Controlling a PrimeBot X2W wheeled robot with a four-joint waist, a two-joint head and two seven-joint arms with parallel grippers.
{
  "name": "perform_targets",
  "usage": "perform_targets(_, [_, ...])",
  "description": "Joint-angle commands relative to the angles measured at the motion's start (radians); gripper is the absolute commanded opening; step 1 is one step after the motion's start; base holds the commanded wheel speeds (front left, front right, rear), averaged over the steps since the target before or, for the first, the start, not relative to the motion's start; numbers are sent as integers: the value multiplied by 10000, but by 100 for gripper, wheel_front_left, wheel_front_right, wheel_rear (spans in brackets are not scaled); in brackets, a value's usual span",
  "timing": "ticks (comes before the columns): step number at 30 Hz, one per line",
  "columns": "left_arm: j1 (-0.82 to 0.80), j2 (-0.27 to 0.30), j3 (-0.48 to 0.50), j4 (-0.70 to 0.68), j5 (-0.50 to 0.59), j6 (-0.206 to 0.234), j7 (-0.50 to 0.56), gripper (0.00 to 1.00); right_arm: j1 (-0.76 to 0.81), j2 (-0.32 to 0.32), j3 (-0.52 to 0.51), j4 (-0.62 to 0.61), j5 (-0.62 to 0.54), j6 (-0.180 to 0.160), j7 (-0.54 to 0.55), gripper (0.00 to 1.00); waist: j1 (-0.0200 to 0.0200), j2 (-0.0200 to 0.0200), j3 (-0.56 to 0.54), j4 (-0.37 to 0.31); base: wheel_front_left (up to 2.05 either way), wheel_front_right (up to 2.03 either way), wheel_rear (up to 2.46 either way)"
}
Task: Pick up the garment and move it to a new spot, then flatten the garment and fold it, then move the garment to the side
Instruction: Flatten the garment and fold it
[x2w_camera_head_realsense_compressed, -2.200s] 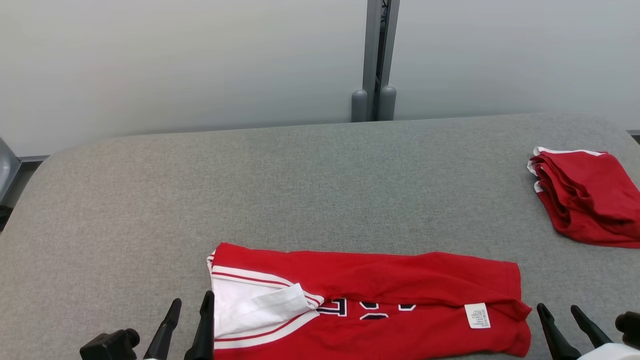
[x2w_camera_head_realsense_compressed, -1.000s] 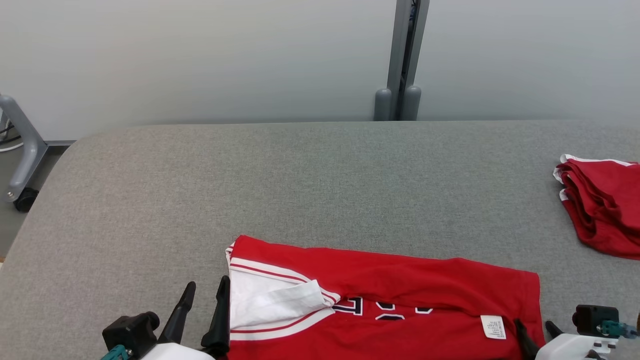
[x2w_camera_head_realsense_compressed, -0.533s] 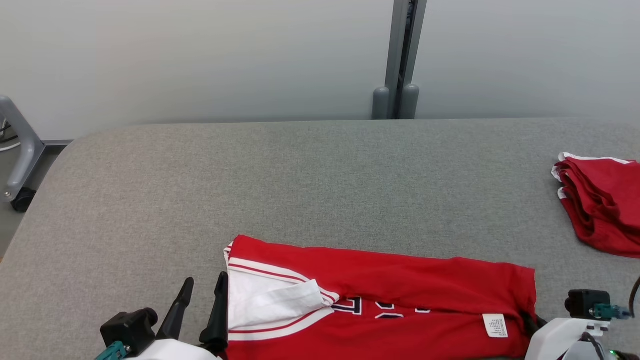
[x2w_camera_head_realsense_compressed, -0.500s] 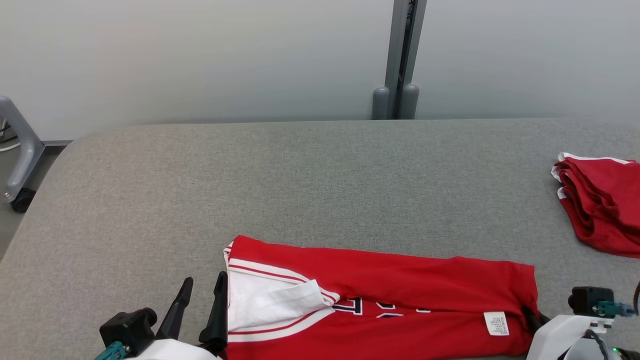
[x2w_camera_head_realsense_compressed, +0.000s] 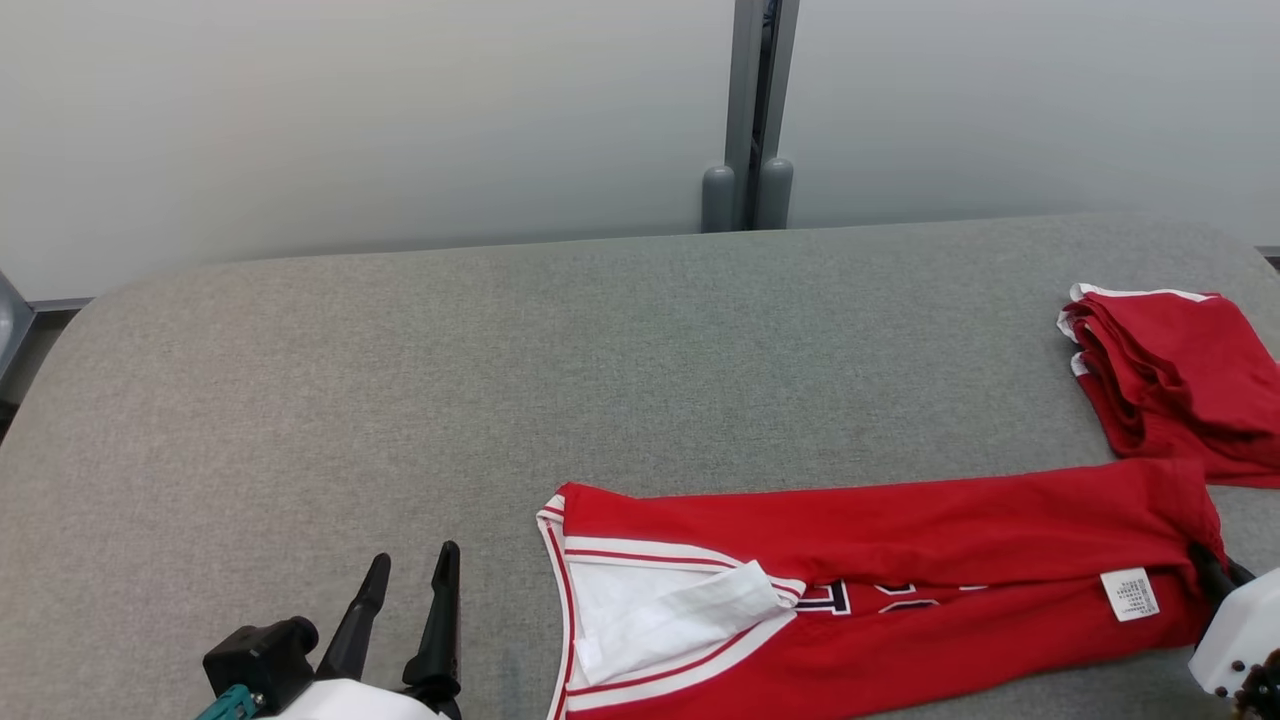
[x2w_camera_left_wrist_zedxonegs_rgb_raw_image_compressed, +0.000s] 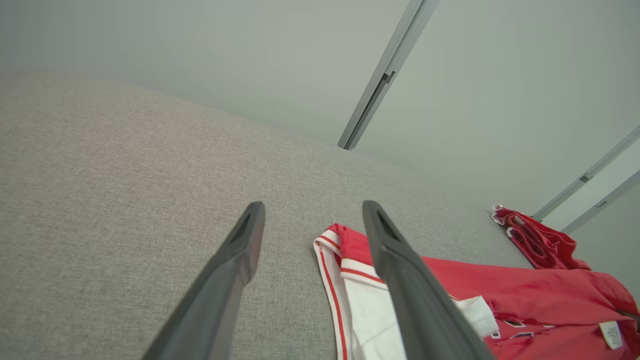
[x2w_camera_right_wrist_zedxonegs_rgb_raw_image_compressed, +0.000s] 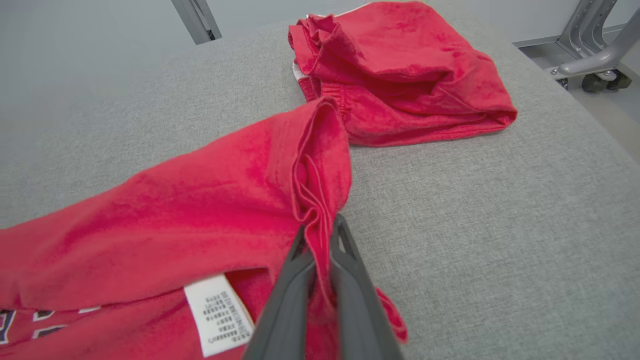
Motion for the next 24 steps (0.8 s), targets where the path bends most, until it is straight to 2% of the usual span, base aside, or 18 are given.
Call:
perform_targets(1, [-177, 37, 28, 37, -69, -48, -55, 100, 126, -43, -20, -294, 204, -6, 122, 0, 0, 0, 33, -85, 0, 0, 0])
perform_targets(14, [-285, -19, -199, 174, -6, -99, 25, 100, 1166, 467, 1166, -3892, 1495, -3, 1193, 0, 0, 0, 17, -285, 0, 0, 0])
perform_targets(19, [-309, -38, -290, 203, 7, -125, 76, 100, 1562, 883, 1601, -5370, 2027, -3, 1830, 0, 0, 0, -47, -193, 0, 0, 0])
perform_targets(24, [-293, -53, -392, 230, -10, -135, 124, 100, 1678, 1442, 2189, -6274, 2635, -3, 2423, 0, 0, 0, -119, -25, 0, 0, 0])
